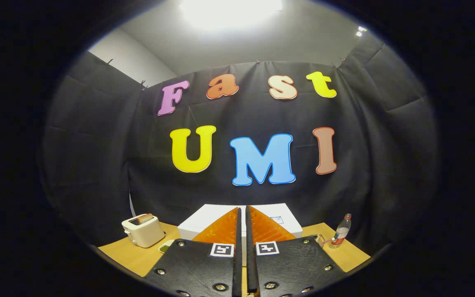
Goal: Open the microwave, put the food inside, and close the microwave door.
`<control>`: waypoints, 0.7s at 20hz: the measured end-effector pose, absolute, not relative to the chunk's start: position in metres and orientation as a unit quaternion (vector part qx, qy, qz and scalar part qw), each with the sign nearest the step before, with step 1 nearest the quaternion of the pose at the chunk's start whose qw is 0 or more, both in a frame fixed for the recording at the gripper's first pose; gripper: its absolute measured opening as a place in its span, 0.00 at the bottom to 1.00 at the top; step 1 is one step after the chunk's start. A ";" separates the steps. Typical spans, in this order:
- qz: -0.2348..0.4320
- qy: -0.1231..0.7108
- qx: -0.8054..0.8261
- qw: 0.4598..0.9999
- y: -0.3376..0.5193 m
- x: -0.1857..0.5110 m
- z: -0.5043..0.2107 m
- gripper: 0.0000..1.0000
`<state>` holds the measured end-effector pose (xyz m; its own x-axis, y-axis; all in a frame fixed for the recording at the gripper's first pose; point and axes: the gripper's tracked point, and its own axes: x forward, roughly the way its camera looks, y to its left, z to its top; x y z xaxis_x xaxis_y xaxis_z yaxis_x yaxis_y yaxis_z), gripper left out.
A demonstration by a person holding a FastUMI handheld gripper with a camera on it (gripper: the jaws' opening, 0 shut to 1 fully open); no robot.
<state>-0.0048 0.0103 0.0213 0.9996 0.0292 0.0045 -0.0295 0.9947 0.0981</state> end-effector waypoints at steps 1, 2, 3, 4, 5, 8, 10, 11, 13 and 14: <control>0.015 -0.001 0.049 0.999 0.011 -0.004 0.021 0.05; 0.016 0.000 0.050 0.999 0.012 -0.004 0.021 0.05; 0.015 0.001 0.052 0.999 0.012 -0.004 0.021 0.05; 0.011 0.004 0.055 0.998 0.010 -0.004 0.020 0.05; 0.015 0.006 0.061 0.998 0.012 -0.003 0.017 0.08; 0.011 0.014 0.068 0.998 0.015 -0.002 0.013 0.63; -0.021 0.013 0.055 0.998 0.004 -0.001 0.012 0.93; -0.022 0.007 0.049 0.999 0.005 -0.003 0.015 0.96; -0.007 0.003 0.046 0.999 0.015 -0.005 0.016 0.96; -0.001 0.005 0.049 0.999 0.016 -0.006 0.015 0.96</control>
<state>-0.0059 0.0161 0.0149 0.9999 -0.0018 -0.0103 0.0028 0.9952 0.0973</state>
